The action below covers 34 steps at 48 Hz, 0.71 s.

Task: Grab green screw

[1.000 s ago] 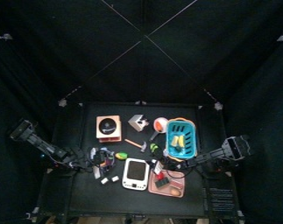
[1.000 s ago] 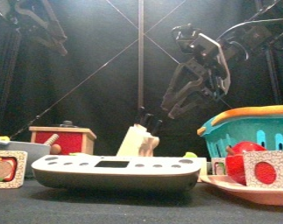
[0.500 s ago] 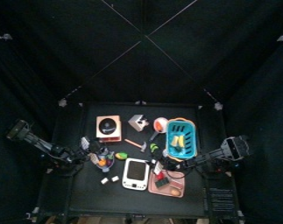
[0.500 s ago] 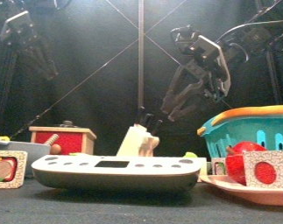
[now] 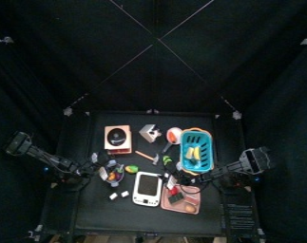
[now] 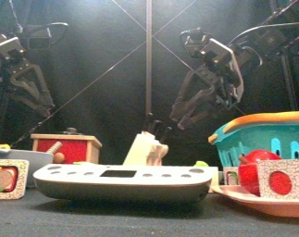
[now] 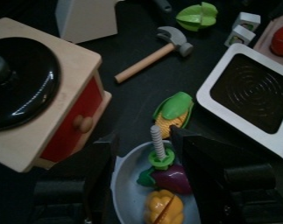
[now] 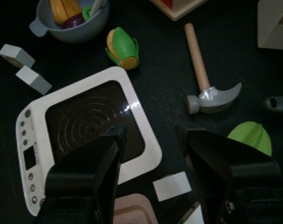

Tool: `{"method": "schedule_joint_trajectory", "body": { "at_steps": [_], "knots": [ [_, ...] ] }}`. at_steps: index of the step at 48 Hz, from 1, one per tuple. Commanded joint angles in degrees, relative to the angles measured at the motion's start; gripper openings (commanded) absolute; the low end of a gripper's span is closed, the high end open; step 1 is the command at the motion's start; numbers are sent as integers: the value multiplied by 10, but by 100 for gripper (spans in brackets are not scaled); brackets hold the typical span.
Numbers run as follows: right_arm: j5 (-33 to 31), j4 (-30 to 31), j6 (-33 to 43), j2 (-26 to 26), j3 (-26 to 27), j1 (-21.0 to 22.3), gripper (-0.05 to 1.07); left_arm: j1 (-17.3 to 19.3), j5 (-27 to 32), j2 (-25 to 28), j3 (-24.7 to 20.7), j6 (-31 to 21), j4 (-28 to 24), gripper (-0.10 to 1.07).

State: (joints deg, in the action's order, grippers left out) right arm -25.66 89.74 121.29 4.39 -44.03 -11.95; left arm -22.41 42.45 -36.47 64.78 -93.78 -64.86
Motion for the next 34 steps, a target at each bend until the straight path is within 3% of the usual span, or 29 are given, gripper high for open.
{"method": "schedule_joint_trajectory", "body": {
  "at_steps": [1, 10, 34],
  "knots": [
    [2, 2, 0, 8, 13, 4, 84, 4, -24, 16, -5, -1, -13, 86],
    [9, 2, 0, 5, 14, 6, 84, 7, -36, 61, -5, -1, -29, 86],
    [9, 2, -1, 4, 14, 6, 84, 43, -53, 118, -11, -4, -32, 86]
  ]
}}
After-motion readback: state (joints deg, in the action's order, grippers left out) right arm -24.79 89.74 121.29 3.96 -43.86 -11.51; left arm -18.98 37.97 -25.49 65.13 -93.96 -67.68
